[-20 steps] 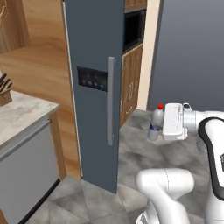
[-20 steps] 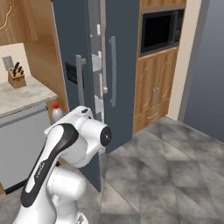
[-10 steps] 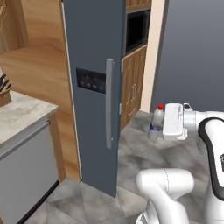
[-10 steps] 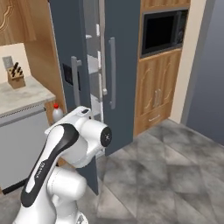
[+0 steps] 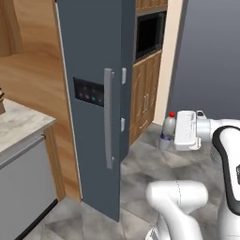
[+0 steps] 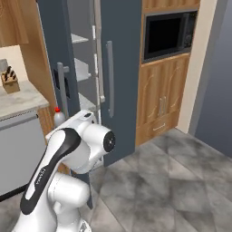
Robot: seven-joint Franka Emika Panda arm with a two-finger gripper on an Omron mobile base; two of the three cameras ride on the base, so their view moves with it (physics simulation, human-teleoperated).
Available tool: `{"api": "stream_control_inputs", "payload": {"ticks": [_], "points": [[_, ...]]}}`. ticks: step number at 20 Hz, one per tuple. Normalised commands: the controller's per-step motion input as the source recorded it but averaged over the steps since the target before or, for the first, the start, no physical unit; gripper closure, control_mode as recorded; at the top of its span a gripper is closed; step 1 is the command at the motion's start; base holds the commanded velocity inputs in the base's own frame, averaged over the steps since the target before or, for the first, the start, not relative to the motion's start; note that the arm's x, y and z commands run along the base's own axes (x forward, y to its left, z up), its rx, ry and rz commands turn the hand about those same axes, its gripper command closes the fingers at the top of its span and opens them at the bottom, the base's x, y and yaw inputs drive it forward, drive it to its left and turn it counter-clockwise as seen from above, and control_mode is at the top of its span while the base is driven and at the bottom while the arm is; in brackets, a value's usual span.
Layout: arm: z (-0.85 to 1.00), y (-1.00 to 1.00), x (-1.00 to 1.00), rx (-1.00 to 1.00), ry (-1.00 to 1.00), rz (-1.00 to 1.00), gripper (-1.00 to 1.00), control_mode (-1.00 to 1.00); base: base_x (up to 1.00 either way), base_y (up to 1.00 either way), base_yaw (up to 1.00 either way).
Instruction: Take the bottled waters from the counter and place them in the freezer to freeze. Close the freezer door after placing the bottles.
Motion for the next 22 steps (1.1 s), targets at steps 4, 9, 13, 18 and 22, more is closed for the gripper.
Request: {"api": "stream_control_inputs", "payload": {"ticks": [4,9,13,18,22], "points": [[0.00,0.00,0.00,0.00,0.00,0.00,1.00,1.00,0.45,-0.27,0.00],[0.00,0.00,0.00,0.00,0.00,0.00,1.00,1.00,0.67,-0.46,0.03],[0.00,0.00,0.00,0.00,0.00,0.00,1.00,1.00,0.70,-0.49,0.20],[0.00,0.00,0.00,0.00,0.00,0.00,1.00,1.00,0.61,-0.41,0.34],[0.00,0.00,0.00,0.00,0.00,0.00,1.00,1.00,0.42,-0.40,0.45]]}}
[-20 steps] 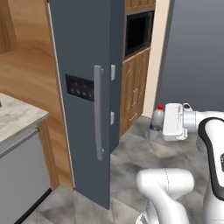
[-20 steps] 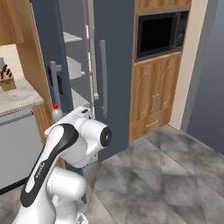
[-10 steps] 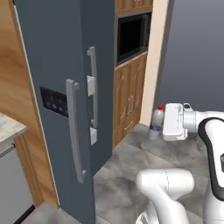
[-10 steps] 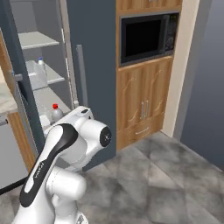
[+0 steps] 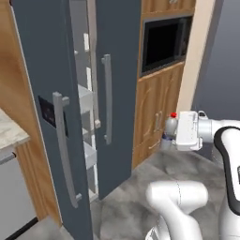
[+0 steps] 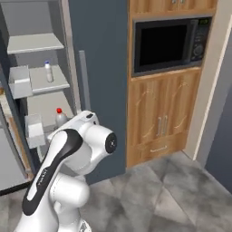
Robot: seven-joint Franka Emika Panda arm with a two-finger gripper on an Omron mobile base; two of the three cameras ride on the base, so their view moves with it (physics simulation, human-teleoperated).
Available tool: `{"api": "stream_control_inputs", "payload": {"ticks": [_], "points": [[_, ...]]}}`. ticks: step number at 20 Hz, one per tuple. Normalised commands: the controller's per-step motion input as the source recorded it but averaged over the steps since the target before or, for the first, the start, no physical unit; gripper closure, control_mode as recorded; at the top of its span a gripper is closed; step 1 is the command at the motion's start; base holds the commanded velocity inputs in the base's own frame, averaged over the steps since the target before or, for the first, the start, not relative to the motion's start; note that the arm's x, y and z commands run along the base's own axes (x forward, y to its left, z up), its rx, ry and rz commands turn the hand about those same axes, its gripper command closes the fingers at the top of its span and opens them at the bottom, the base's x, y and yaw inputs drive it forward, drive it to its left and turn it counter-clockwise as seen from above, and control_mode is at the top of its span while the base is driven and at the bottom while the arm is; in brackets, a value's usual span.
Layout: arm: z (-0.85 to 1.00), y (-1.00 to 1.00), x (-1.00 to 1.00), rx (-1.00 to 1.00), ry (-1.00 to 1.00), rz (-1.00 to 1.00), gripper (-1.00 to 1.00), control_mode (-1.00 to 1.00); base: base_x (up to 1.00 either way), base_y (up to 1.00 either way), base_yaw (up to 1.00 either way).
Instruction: Take the bottled waters from the counter and place them in the freezer to freeze. Close the freezer door after placing the bottles.
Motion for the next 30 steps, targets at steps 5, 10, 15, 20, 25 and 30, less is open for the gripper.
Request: {"api": "stream_control_inputs", "payload": {"ticks": [5,10,15,20,25,30], "points": [[0.00,0.00,0.00,0.00,0.00,0.00,1.00,1.00,0.17,-0.31,0.54],[0.00,0.00,0.00,0.00,0.00,0.00,1.00,1.00,0.01,-0.33,0.56],[0.00,0.00,0.00,0.00,0.00,0.00,1.00,1.00,0.20,-0.45,0.53],[0.00,0.00,0.00,0.00,0.00,0.00,1.00,1.00,0.08,-0.62,0.37],[0.00,0.00,0.00,0.00,0.00,0.00,1.00,1.00,0.14,-0.72,0.20],[0.00,0.00,0.00,0.00,0.00,0.00,1.00,1.00,0.44,-0.39,0.31]]}}
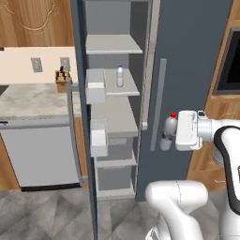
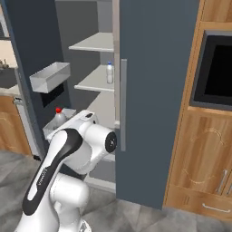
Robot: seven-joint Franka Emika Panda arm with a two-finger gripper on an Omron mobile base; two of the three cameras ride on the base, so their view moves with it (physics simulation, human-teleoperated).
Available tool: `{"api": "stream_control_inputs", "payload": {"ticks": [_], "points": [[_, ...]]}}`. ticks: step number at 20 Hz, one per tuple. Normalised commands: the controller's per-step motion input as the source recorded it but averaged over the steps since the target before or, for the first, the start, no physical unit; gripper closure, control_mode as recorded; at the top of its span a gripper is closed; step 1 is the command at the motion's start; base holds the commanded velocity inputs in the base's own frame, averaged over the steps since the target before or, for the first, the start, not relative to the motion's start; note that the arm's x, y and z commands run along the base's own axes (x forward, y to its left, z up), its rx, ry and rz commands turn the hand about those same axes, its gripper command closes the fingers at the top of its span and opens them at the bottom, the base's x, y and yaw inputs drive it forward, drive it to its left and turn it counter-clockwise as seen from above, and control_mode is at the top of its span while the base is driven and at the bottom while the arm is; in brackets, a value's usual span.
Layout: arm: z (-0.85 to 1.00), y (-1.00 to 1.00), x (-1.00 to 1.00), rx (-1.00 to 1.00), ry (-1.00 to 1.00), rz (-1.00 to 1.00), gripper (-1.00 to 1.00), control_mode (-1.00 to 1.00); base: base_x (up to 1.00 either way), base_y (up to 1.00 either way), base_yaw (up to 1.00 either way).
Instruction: Take the bottled waters from the counter and place them in the freezer to freeze. Close the freezer door after placing the bottles.
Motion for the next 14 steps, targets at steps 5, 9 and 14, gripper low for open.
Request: {"api": "stream_control_inputs", "payload": {"ticks": [5,9,14], "points": [[0.00,0.00,0.00,0.00,0.00,0.00,1.00,1.00,0.47,-0.03,0.24],[0.00,0.00,0.00,0.00,0.00,0.00,1.00,1.00,0.36,-0.33,0.12],[0.00,0.00,0.00,0.00,0.00,0.00,1.00,1.00,0.10,-0.14,-0.03]]}}
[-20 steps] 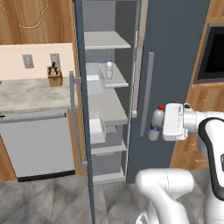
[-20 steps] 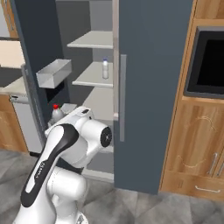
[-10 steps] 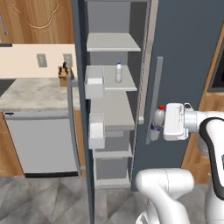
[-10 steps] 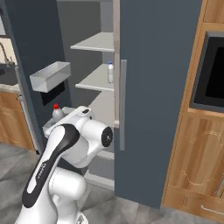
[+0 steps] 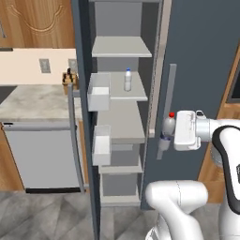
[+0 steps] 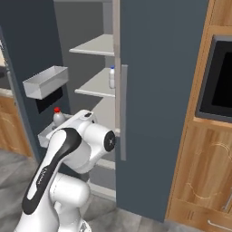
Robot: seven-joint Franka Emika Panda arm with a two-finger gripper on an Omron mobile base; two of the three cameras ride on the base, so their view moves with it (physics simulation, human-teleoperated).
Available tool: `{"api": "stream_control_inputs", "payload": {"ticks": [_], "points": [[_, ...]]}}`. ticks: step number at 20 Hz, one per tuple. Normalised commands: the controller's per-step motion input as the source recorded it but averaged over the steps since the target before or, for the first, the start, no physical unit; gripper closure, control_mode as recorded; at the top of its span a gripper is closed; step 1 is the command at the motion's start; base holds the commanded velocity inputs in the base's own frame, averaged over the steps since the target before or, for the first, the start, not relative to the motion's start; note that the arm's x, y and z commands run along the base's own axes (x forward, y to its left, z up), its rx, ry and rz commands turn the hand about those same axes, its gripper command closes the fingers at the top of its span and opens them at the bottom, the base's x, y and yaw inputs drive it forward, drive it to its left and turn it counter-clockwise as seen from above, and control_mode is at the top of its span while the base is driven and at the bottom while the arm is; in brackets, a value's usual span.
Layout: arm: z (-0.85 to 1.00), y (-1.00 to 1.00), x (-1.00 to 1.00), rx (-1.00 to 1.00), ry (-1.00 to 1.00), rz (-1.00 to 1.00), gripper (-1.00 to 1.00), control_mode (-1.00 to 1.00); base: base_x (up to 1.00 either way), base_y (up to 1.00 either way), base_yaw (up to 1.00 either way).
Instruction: Take the bottled waters from the counter and place them in the freezer to freeze. Close the freezer door after placing the bottles.
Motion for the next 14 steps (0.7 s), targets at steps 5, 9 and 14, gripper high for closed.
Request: {"api": "stream_control_inputs", "payload": {"ticks": [5,9,14], "points": [[0.00,0.00,0.00,0.00,0.00,0.00,1.00,1.00,0.32,0.00,-0.14],[0.00,0.00,0.00,0.00,0.00,0.00,1.00,1.00,0.57,0.00,-0.16],[0.00,0.00,0.00,0.00,0.00,0.00,1.00,1.00,0.38,0.14,-0.02]]}}
